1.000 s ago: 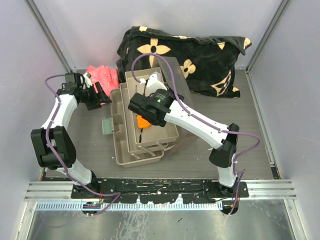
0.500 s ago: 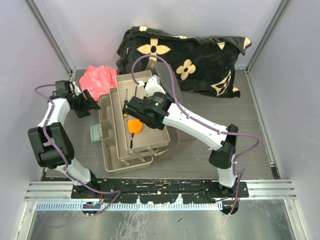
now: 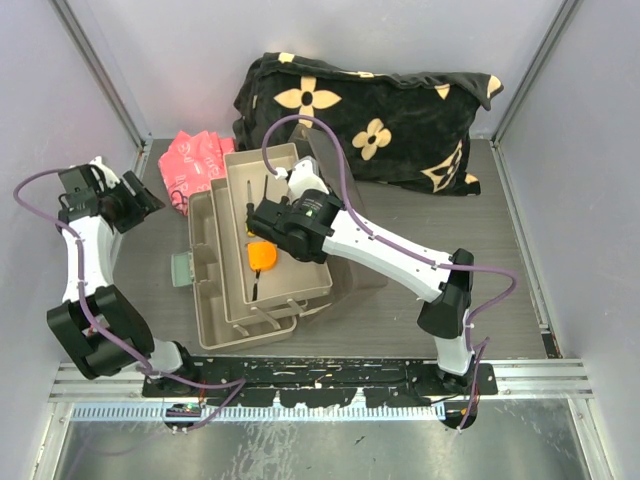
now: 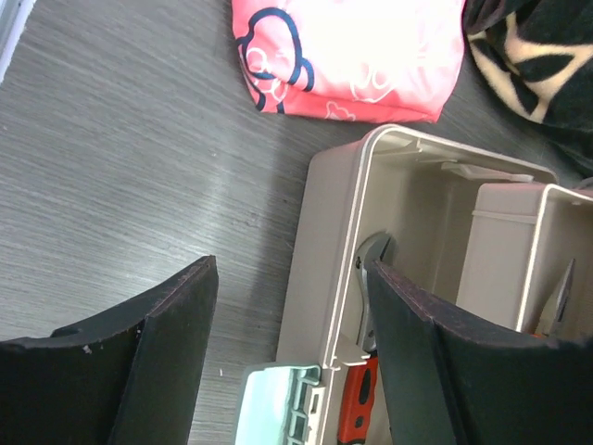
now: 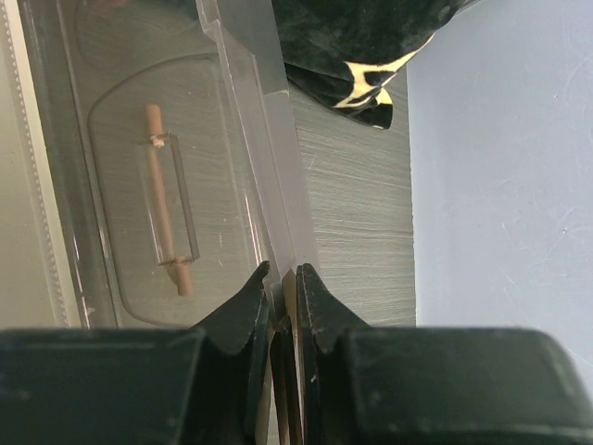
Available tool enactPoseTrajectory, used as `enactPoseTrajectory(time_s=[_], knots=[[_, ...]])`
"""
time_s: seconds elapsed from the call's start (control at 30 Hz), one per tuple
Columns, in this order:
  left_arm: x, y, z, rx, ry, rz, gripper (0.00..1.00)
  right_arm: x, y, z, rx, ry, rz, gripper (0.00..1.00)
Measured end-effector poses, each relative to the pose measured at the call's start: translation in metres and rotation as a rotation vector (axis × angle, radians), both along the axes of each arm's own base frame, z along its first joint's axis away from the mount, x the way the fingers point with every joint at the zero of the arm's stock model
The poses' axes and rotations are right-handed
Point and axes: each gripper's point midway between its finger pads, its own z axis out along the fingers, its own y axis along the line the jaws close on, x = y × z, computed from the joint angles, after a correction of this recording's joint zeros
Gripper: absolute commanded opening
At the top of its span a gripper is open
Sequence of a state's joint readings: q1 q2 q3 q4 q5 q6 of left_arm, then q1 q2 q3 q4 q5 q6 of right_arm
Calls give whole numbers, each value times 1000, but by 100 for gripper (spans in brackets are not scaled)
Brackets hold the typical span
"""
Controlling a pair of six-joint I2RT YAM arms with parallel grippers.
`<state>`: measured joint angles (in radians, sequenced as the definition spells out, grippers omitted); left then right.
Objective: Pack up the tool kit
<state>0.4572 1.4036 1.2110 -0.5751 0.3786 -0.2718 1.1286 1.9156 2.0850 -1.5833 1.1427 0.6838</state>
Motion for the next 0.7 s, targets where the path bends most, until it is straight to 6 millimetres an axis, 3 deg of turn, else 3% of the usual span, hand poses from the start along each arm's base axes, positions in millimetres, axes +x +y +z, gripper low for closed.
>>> enactPoseTrajectory(time_s=[0.13,0.33,0.5,0.6,0.7], knots=[[-5,0,-18,-3,51,3,65,0,-1,1,4,-1,0,1],[-10,2,-77,-61,227,-2,58,-1,-1,4,36,-7,9,1],[-20,-20,-122,-155,399,-88,56,-1,1,6,47,-4,31,1],[-20,-44,-132,-188,453,-174,56,1,4,9,47,-7,48,1],[-18,-63,-129,-167,464,-254,56,2,5,10,32,-6,62,1]])
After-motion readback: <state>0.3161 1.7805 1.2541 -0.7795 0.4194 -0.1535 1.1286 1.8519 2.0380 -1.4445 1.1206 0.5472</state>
